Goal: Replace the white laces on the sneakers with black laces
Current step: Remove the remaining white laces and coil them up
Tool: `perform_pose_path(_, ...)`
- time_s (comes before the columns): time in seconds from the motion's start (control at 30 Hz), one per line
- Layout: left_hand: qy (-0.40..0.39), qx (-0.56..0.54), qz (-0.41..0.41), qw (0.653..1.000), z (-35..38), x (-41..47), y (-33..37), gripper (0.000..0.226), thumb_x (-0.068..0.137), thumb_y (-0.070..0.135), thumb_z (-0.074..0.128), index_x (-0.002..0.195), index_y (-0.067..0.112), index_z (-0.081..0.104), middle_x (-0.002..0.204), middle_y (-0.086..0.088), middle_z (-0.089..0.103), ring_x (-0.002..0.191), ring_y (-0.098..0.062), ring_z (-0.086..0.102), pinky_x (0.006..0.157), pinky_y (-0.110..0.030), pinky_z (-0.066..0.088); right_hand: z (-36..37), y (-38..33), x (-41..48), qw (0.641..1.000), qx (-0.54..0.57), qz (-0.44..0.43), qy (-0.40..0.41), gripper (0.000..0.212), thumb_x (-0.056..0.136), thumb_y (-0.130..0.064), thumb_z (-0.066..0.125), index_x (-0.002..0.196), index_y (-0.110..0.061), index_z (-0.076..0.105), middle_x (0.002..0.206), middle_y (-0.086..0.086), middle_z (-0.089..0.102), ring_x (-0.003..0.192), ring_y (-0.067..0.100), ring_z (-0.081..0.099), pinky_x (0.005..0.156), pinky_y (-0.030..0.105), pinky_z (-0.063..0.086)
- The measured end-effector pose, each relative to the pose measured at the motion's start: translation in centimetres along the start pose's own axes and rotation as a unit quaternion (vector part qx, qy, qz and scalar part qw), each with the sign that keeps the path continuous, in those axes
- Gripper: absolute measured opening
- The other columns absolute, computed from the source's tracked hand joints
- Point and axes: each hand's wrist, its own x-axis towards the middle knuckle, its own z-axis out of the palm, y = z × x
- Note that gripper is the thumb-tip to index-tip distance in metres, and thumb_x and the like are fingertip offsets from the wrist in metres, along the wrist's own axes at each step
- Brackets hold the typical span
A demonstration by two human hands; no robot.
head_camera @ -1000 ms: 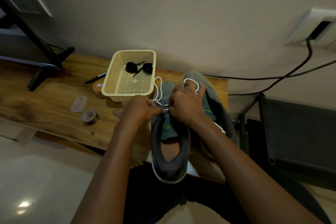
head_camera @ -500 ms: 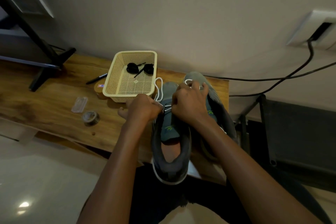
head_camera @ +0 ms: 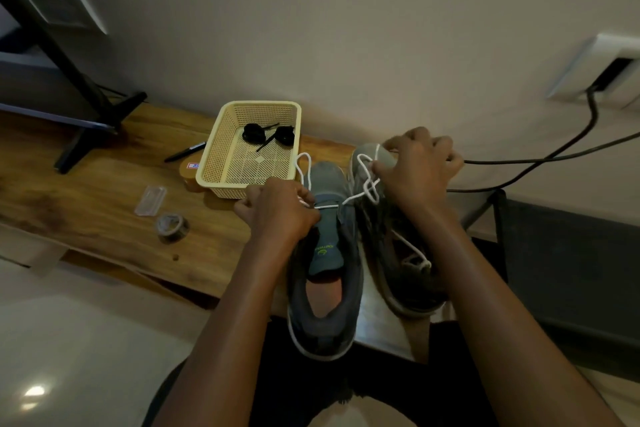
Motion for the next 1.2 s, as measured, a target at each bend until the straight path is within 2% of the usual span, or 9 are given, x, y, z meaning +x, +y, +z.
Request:
perform_pose_path(0.07,0.027,0.014,0.049,0.998,0.6,-0.6,0.9,0.021,0.08,0.031,0.073,0.099,0.035,0.067,0.131,0.005,0.047,0.129,-0.024,0.026,0.101,-0.042,0.02,0.1,0.1,-0.2,1.0,0.0,-0.002,-0.002,0.034,0.084,-0.042,0.063,0.113,-0.023,0.066,0.128,0.002,0.048,0.12,0.03,0.033,0.097,0.04,0.023)
perform_pose_path(0.2,0.043,0.065,0.092,0.993,2.5,-1.0,1.4,0.019,0.087,0.033,0.063,0.107,0.035,0.064,0.147,0.003,0.032,0.14,-0.026,0.012,0.11,-0.049,0.012,1.2,-1.0,-2.4,0.991,-0.01,-0.129,-0.03,0.023,0.082,-0.042,0.063,0.083,-0.021,0.073,0.121,-0.004,0.056,0.124,0.028,0.033,0.106,0.047,0.015)
perform_pose_path(0.3,0.056,0.063,0.087,0.993,3.2,-0.8,1.1,0.021,0.09,0.028,0.058,0.11,0.032,0.063,0.15,0.002,0.029,0.142,-0.027,0.008,0.111,-0.049,0.011,1.7,-1.4,-3.6,0.978,-0.044,-0.174,-0.105,0.032,0.085,-0.049,0.054,0.094,-0.024,0.072,0.133,-0.007,0.05,0.136,0.025,0.02,0.111,0.055,-0.003)
perform_pose_path(0.37,0.05,0.064,0.082,0.993,3.3,-0.5,0.9,0.021,0.09,0.027,0.059,0.109,0.033,0.063,0.149,0.002,0.029,0.141,-0.027,0.007,0.11,-0.048,0.011,1.8,-1.1,-3.7,0.975,-0.052,-0.175,-0.127,0.036,0.085,-0.052,0.053,0.099,-0.024,0.071,0.139,-0.008,0.046,0.14,0.025,0.013,0.109,0.058,-0.009)
perform_pose_path(0.53,0.032,0.057,0.059,0.996,3.3,0.0,0.7,0.016,0.09,0.03,0.059,0.104,0.028,0.064,0.145,0.005,0.031,0.14,-0.026,0.008,0.109,-0.046,0.012,1.4,-0.5,-3.8,0.972,-0.028,-0.151,-0.176,0.031,0.084,-0.05,0.057,0.084,-0.023,0.071,0.143,-0.014,0.042,0.144,0.023,0.002,0.107,0.061,-0.014)
perform_pose_path(0.7,0.027,0.075,0.052,0.995,3.5,0.3,0.7,0.023,0.094,0.031,0.052,0.112,0.021,0.063,0.147,0.005,0.028,0.138,-0.025,0.01,0.111,-0.046,0.013,1.5,-0.1,-3.8,0.977,0.001,-0.126,-0.175,0.029,0.082,-0.035,0.06,0.105,-0.02,0.068,0.133,-0.014,0.053,0.144,0.018,0.0,0.108,0.058,-0.016)
perform_pose_path(0.87,0.008,0.077,0.077,0.994,3.2,0.0,0.8,0.017,0.089,0.032,0.061,0.105,0.03,0.065,0.152,0.003,0.023,0.142,-0.027,0.002,0.113,-0.049,0.009,1.8,-0.3,-3.7,0.976,0.006,-0.131,-0.171,0.017,0.081,-0.033,0.062,0.084,-0.019,0.071,0.14,-0.016,0.047,0.144,0.017,0.002,0.108,0.057,-0.016)
perform_pose_path(0.97,0.009,0.091,0.063,0.994,3.5,0.1,0.8,0.022,0.094,0.03,0.051,0.111,0.022,0.064,0.15,0.002,0.027,0.141,-0.026,0.007,0.113,-0.049,0.011,2.0,0.1,-3.5,0.98,0.018,-0.112,-0.165,0.009,0.078,-0.031,0.064,0.079,-0.023,0.068,0.136,-0.017,0.05,0.143,0.017,0.005,0.109,0.056,-0.013)
perform_pose_path(1.2,0.093,0.03,0.006,0.995,3.7,0.3,0.5,0.023,0.097,0.028,0.046,0.118,0.021,0.052,0.134,-0.001,0.043,0.131,-0.022,0.024,0.104,-0.042,0.02,2.2,0.4,-3.3,0.983,0.001,-0.092,-0.159,0.032,0.076,-0.031,0.065,0.106,-0.023,0.068,0.121,-0.01,0.062,0.142,0.017,0.01,0.111,0.055,-0.009)
